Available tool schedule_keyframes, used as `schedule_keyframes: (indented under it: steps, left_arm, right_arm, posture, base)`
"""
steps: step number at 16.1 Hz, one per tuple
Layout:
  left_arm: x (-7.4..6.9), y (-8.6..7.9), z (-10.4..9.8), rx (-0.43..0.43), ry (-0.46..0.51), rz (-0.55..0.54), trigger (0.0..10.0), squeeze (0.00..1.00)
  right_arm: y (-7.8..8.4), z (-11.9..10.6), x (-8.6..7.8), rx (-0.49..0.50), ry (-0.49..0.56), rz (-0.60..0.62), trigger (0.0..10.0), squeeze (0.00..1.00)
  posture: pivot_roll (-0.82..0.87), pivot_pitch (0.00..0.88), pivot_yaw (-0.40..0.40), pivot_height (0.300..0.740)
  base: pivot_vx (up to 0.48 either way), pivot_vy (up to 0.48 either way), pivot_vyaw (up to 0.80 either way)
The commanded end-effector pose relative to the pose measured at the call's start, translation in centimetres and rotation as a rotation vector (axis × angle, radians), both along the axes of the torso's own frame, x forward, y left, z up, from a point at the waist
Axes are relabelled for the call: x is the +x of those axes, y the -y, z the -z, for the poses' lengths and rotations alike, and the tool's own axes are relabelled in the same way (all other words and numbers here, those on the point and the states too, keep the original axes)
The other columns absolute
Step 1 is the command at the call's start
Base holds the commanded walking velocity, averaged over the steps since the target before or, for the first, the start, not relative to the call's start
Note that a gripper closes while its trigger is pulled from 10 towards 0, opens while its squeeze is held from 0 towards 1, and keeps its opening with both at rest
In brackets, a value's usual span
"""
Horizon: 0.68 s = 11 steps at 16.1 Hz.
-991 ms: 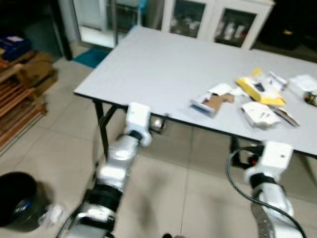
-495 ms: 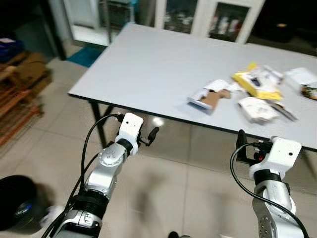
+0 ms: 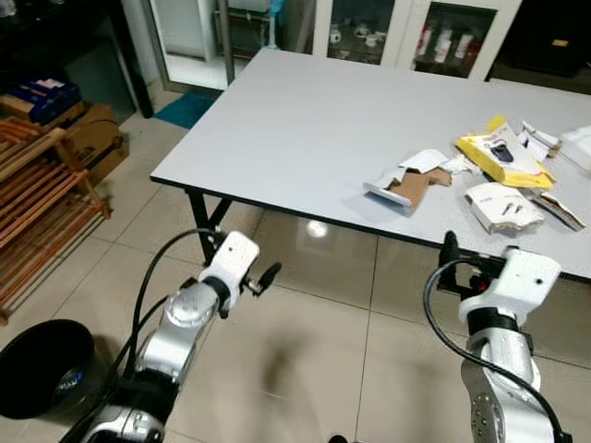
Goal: Picking trash to rubbish bin
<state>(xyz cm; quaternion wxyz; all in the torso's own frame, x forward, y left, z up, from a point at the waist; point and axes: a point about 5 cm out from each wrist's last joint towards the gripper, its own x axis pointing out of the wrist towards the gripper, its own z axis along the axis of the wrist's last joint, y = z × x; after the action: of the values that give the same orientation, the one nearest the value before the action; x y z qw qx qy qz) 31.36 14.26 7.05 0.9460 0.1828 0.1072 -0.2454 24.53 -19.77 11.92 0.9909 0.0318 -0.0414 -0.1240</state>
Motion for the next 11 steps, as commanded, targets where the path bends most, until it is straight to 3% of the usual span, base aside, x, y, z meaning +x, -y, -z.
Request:
schedule_keyframes:
  steps: [1, 7, 11]
  left_arm:
    - [-0.2, 0.3, -0.4, 0.026, 0.04, 0.011, 10.0, 0.0]
    - [0.2, -0.2, -1.2, -0.009, 0.107, -0.158, 10.0, 0.0]
    - [0.6, -0.1, -1.8, 0.009, 0.125, -0.132, 10.0, 0.0]
  right_arm:
    - [0.1, -0.1, 0.1, -0.015, 0.003, 0.003, 10.0, 0.0]
    - [0.5, 0.2, -0.6, -0.017, -0.006, 0.046, 10.0, 0.0]
    - [0.0, 0.3, 0.1, -0.001, 0.004, 0.038, 10.0, 0.0]
  posture:
    - [0.23, 0.052, -0.038, 0.74]
    - [0.24, 0.034, -0.044, 0.74]
    - [0.25, 0.023, -0.015, 0.74]
  base:
    - [0.0, 0.0, 0.0]
    - [0.0, 0.0, -0.77]
    - [0.0, 0.0, -0.75]
